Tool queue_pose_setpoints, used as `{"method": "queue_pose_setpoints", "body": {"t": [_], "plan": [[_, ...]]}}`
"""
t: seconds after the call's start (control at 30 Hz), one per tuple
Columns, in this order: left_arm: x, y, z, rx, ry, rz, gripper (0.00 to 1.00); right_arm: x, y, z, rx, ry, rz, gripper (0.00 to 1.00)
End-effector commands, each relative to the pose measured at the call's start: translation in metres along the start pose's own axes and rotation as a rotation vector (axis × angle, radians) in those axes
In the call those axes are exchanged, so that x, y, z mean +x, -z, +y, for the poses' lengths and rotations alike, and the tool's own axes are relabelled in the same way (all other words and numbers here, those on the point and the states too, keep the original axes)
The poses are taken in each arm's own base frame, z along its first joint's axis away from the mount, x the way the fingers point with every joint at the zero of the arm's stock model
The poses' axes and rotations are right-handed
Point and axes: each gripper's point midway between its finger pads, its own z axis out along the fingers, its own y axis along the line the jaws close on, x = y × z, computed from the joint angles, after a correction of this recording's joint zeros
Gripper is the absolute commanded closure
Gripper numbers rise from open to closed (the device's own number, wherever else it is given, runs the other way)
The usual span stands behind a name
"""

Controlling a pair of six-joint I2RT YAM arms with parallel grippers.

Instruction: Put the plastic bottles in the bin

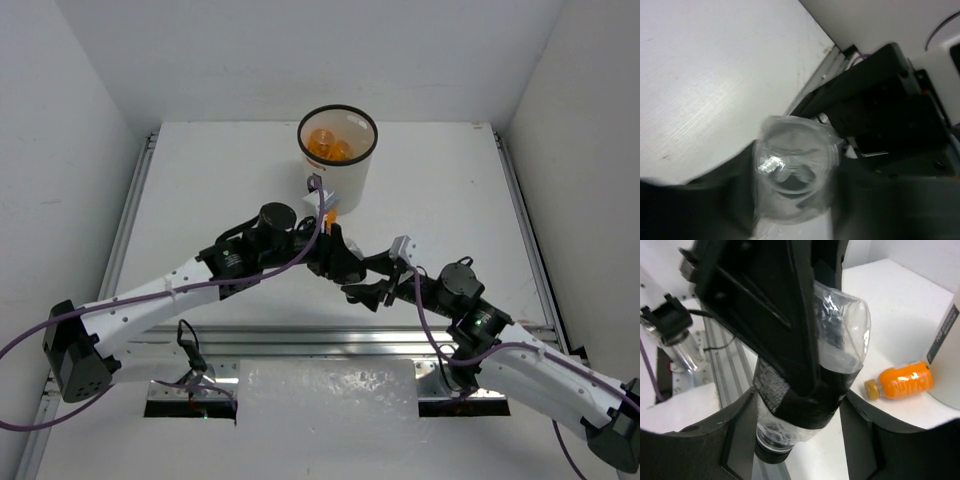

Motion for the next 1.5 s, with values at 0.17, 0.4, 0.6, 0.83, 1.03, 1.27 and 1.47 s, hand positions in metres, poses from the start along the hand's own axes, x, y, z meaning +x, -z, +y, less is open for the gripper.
{"method": "queue_pose_setpoints", "body": {"t": [0.17, 0.4, 0.6, 0.83, 1.03, 1.27, 1.47], "plan": [[-0.073, 0.014, -0.026, -0.018, -0.051, -0.204, 1.0, -0.036, 0.016, -0.061, 0.385, -0.067, -0.077, 0.01], [-0.209, 0.056, 0.048, -0.537, -0.034, -0.547, 1.0, 0.051, 0.119, -0.132, 1.173, -0.391, 0.13, 0.01], [-0.289, 0.039, 0.105, -0.733, -0.092, -0.609, 1.0, 0.087, 0.118, -0.121, 1.112, -0.414, 0.192, 0.01], [-0.332, -0.032, 0.149, -0.674, -0.109, -0.53, 0.36, 0.098, 0.101, -0.115, 1.035, -0.397, 0.296, 0.01], [-0.331, -0.017, 0.137, -0.643, -0.105, -0.559, 0.0, 0.094, 0.055, -0.108, 0.91, -0.466, 0.334, 0.01], [-0.32, 0.079, 0.093, -0.721, -0.058, -0.611, 0.0, 0.079, -0.039, -0.12, 0.81, -0.517, 0.35, 0.01], [-0.214, 0.167, 0.089, -0.751, 0.056, -0.663, 0.0, 0.12, -0.094, -0.152, 0.953, -0.568, 0.441, 0.01]]}}
